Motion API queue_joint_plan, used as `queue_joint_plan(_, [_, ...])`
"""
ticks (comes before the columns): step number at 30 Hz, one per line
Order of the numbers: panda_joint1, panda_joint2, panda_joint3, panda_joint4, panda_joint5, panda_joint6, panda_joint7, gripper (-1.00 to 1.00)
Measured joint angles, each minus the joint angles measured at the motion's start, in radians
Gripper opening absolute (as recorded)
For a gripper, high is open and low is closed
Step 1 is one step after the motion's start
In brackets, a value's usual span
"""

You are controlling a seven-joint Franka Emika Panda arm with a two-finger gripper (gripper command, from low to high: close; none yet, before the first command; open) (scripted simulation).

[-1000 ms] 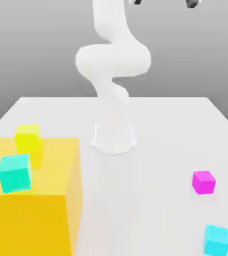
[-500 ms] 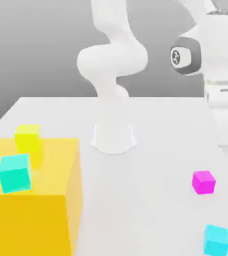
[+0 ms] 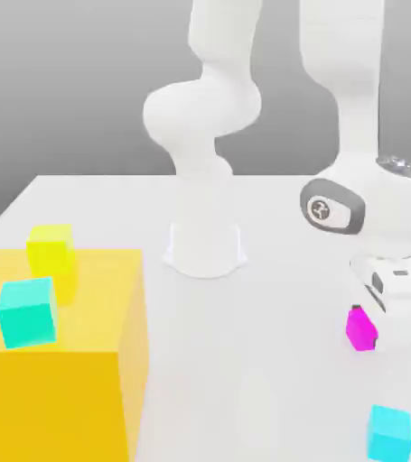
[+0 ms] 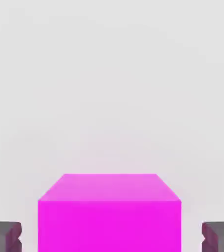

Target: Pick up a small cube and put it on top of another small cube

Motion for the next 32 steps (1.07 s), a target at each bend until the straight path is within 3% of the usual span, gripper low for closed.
queue_joint_plan(4, [0.002, 0.001, -0.002, 0.000, -0.003, 0.000, 0.002, -1.00])
queue_joint_plan(11, [-0.040, -0.212, 0.055, -0.030, 0.098, -0.184, -0.083, -1.00])
queue_joint_plan(24, [-0.253, -0.067, -0.039, 0.407, 0.130, -0.478, -0.494, -1.00])
queue_joint_plan(28, [-0.268, 0.051, -0.044, 0.448, 0.130, -0.396, -0.525, -1.00])
queue_joint_plan(29, [-0.267, 0.080, -0.045, 0.450, 0.130, -0.371, -0.526, 1.00])
queue_joint_plan(32, [-0.267, 0.080, -0.045, 0.450, 0.130, -0.371, -0.526, 1.00])
